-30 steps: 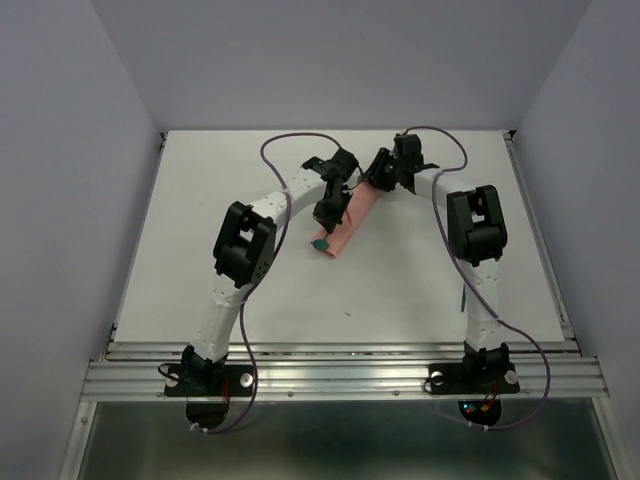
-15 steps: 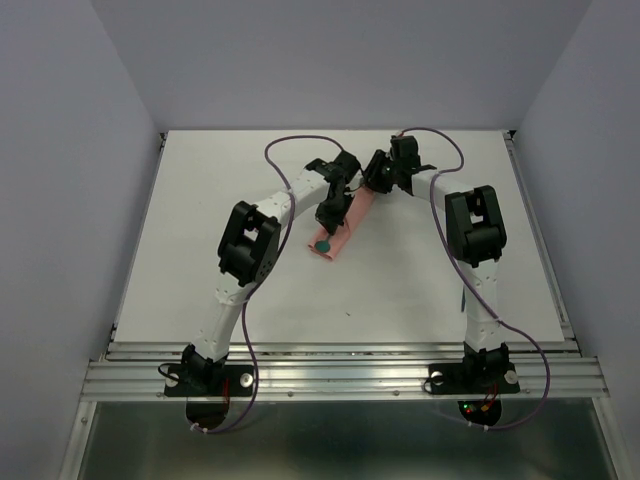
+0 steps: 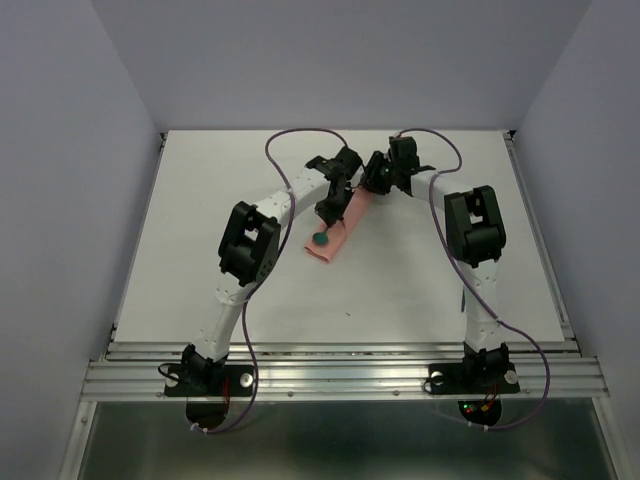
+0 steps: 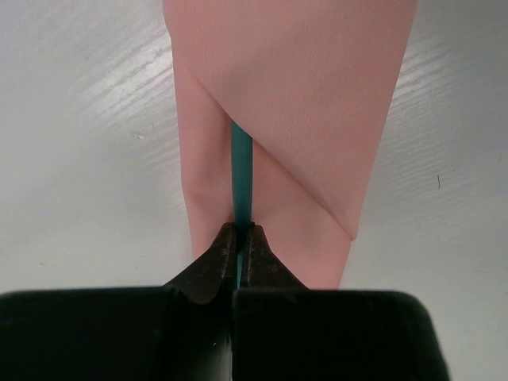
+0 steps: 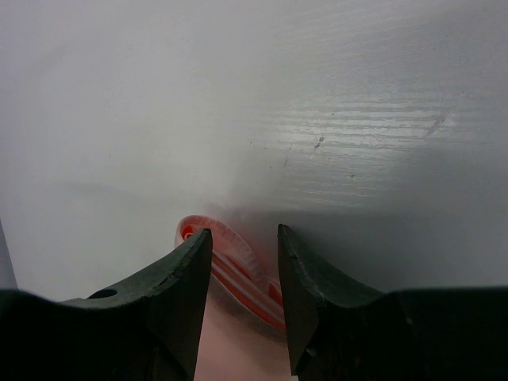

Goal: Fold the napkin into a case and place the utensils inside
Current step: Stuff the spoon into the folded napkin.

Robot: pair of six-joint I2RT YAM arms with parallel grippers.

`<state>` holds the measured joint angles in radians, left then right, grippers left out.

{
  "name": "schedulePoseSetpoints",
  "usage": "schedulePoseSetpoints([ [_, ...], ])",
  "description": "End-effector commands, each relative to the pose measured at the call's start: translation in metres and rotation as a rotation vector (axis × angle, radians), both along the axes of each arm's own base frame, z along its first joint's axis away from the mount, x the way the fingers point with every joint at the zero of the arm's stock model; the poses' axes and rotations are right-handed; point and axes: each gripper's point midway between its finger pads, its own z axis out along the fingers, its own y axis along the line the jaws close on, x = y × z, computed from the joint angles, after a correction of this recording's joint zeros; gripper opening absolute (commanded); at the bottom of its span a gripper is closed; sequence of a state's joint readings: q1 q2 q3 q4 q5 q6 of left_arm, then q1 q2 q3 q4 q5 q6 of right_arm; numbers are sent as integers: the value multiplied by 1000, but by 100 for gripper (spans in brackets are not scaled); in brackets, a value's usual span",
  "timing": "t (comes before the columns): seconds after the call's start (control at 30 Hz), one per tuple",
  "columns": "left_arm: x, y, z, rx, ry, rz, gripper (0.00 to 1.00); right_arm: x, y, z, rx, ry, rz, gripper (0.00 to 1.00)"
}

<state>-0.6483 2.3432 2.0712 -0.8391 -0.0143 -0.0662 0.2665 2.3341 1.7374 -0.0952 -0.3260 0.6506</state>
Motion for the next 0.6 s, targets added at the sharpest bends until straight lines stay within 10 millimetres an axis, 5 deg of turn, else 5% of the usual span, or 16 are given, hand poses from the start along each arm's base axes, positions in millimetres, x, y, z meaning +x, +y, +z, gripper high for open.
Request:
schedulePoseSetpoints([
  [0.0,17,-4,15,5,-80,-17,0,-19,9,-1,-24,26,46,45],
  [0.57,28,-8,9,13,-118,-103,0,-25,8,-7,-28,42,57,45],
])
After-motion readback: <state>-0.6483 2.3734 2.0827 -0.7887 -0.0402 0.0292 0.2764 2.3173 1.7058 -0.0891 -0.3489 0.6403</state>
